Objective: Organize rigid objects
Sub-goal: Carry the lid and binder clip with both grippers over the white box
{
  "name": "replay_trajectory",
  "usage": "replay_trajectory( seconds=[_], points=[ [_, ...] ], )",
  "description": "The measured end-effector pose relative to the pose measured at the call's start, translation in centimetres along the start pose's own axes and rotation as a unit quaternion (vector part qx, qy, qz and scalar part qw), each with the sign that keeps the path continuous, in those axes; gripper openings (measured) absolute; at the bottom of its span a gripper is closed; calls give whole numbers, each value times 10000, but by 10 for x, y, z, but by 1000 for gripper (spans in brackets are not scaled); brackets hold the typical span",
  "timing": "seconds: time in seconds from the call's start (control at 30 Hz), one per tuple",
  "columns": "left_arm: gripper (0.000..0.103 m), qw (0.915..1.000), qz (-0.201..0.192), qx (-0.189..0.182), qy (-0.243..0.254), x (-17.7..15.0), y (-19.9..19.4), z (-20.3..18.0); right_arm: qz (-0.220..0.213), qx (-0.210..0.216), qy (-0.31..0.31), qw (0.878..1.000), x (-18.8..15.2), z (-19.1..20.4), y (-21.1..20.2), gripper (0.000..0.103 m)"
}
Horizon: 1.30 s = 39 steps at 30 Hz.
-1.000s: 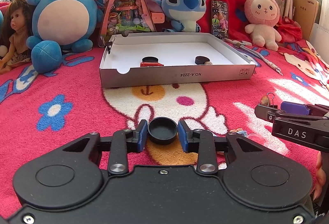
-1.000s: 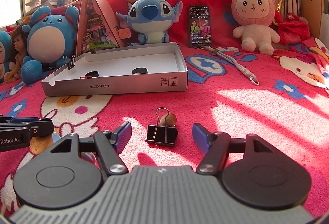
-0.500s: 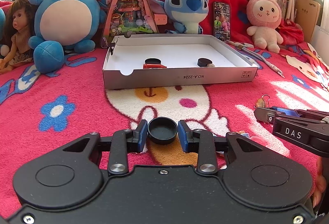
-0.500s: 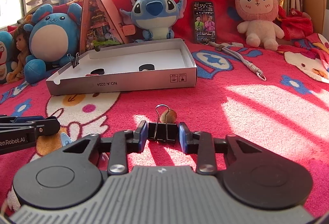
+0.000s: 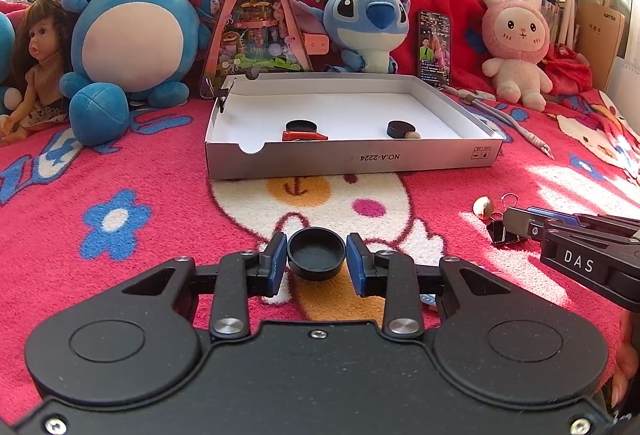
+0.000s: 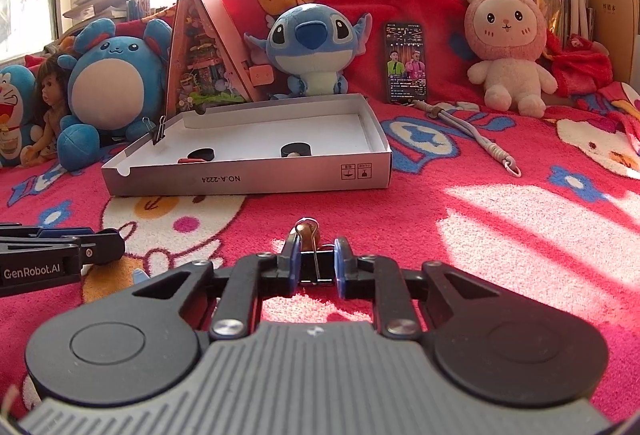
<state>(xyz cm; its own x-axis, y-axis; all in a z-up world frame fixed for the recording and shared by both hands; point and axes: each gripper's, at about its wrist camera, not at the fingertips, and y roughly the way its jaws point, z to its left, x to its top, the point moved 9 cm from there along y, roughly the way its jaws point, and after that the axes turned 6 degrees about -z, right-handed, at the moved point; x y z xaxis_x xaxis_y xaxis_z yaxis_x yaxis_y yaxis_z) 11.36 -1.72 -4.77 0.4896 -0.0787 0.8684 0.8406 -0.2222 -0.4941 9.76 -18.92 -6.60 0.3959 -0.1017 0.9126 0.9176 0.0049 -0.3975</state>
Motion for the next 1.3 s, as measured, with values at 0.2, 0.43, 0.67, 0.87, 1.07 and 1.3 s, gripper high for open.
replay_trajectory(
  seconds=[0.2,0.43,0.67,0.87,1.07,1.3],
  points=[
    [31,10000,13,-4,-12,-1,0,-2,43,-35,58,10000,-4,4,4,53],
    [31,10000,-17,40,-62,0,-1,1,191,-84,66,9998,-10,4,10,37],
    [31,9999,-98,72,-114,9,-1,5,50,-107,-74,9999,-2,1,2,36],
    [31,9995,-196,91,-220,30,5,14,-182,-213,37,9996,20,-13,2,36],
    [31,9986,-180,31,-498,57,20,23,-211,-138,298,9992,46,-25,14,36],
    [31,9979,-209,23,-613,91,44,27,-292,-6,416,9987,79,-29,33,36]
  ],
)
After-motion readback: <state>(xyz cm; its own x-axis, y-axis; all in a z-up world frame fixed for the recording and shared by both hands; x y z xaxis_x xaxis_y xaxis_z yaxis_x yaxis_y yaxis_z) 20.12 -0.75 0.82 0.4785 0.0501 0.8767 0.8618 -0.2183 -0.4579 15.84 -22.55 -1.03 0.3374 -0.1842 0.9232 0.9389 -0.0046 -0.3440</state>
